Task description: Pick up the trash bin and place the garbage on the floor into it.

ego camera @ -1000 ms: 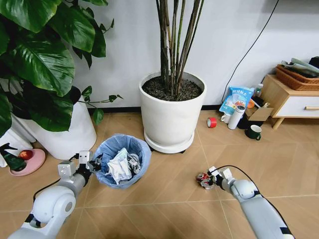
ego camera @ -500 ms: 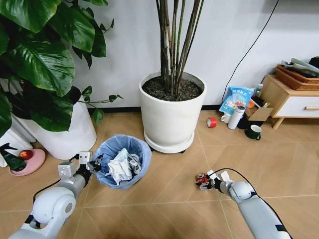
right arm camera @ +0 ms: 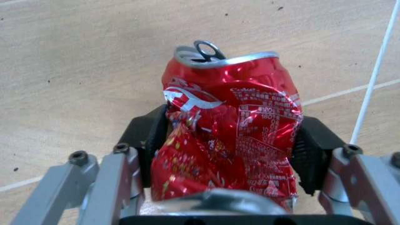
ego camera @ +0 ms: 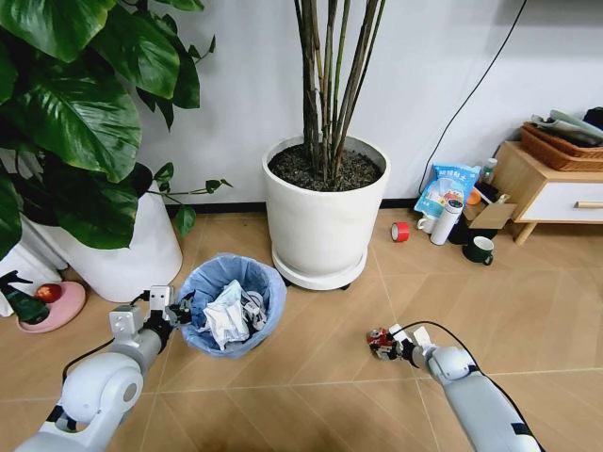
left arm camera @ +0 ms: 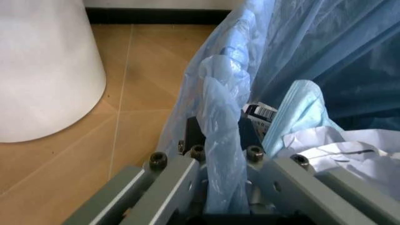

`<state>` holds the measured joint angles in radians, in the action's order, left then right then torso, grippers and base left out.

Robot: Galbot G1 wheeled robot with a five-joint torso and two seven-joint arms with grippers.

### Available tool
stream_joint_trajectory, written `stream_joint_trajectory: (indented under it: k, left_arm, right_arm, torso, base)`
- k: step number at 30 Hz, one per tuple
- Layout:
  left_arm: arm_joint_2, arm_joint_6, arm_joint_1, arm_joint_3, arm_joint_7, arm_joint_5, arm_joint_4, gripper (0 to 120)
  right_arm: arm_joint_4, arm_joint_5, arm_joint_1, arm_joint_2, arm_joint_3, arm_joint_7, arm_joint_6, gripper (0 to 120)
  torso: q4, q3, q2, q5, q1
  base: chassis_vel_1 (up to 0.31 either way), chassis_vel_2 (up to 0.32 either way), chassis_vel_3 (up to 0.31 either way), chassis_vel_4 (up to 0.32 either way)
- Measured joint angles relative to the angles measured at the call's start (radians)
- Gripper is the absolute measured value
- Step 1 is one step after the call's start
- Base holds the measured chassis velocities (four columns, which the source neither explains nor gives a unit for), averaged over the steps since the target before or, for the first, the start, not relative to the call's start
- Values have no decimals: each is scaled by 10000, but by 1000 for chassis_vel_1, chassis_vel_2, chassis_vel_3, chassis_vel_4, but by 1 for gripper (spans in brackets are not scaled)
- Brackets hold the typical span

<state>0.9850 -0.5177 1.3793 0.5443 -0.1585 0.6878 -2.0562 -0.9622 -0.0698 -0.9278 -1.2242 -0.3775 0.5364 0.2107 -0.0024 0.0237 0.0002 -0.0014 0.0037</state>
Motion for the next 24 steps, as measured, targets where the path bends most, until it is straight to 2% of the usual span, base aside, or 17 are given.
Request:
stream_joint_trajectory:
  k: [5,15,24]
  left_arm:
    - [1,1,-18,0,0,3,9,0]
    - [48,10,-14,4,0,-3,15,0]
    - [25,18,-12,22,-6,-7,14,0]
  right_arm:
    - [-4,6,-10,-33,-26,-55,-3,50]
    - [-196,314,-217,-104,-337,-367,111,49]
    - [-1718,1310,-533,-35,-1184,-597,211,46]
  torso:
    - [-1,0,0,1,0]
    - [7,4,-1,17,1]
    - [2,5,-4,15,2]
  base:
    - [0,0,0,0]
    - [0,0,0,0]
    - [0,0,0,0]
